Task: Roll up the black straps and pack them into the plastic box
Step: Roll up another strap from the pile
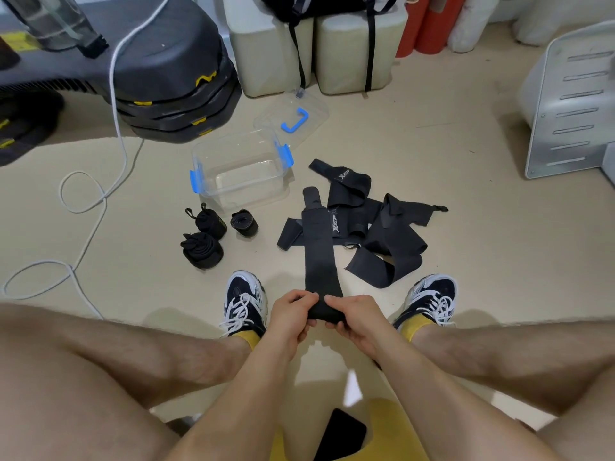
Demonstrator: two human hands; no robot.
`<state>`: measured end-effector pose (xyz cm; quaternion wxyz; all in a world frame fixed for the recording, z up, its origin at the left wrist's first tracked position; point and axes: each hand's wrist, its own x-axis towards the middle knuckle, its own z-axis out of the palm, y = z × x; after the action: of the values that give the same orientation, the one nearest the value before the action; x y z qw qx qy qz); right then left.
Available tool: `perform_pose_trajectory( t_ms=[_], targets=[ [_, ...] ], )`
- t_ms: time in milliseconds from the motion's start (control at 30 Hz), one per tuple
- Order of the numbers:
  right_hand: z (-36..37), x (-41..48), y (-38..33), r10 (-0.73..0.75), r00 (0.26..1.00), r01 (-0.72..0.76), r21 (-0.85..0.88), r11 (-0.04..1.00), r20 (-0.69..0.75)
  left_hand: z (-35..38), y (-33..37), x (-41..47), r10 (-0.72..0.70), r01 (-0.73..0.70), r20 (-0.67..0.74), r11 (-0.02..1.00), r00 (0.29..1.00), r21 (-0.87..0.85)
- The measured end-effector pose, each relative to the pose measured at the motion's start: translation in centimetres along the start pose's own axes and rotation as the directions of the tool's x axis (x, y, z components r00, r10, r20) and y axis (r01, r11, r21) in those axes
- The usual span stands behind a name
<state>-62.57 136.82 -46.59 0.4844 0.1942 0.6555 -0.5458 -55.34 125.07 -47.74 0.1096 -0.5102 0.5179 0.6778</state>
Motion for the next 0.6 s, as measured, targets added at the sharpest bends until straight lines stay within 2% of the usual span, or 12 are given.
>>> perform_pose_trajectory(
  t_ms=[100, 200, 267, 400, 500, 600],
  targets=[
    [0.0, -0.9, -3.1, -0.106, 0.992, 0.106, -0.005, 0.994, -0.062, -0.3, 3.2, -1.9, 0.037, -0.037, 0.147, 0.999, 0.988, 0.0],
    [0.1, -2.7, -7.0, -0.211, 0.976, 0.211, -0.006, 0.977, -0.059, -0.6, 6.4, -3.4, 0.186, -0.172, 0.274, 0.982, 0.944, -0.074],
    [0.4, -4.1, -9.1, -0.283, 0.958, 0.283, -0.016, 0.959, -0.039, -0.2, 8.1, -4.3, 0.322, -0.293, 0.238, 0.944, 0.916, -0.149],
    [0.9, -7.1, -11.7, -0.417, 0.908, 0.418, -0.014, 0.908, 0.024, 0.7, 11.1, -6.3, 0.491, -0.474, 0.079, 0.865, 0.868, -0.165],
    [0.7, -9.2, -12.7, -0.504, 0.857, 0.5, 0.062, 0.864, 0.112, 1.0, 12.7, -7.9, 0.555, -0.541, 0.024, 0.819, 0.831, -0.19],
    [0.3, -11.4, -13.5, -0.606, 0.77, 0.618, 0.005, 0.786, 0.202, 1.3, 13.8, -9.3, 0.581, -0.567, -0.015, 0.788, 0.814, -0.24]
  ],
)
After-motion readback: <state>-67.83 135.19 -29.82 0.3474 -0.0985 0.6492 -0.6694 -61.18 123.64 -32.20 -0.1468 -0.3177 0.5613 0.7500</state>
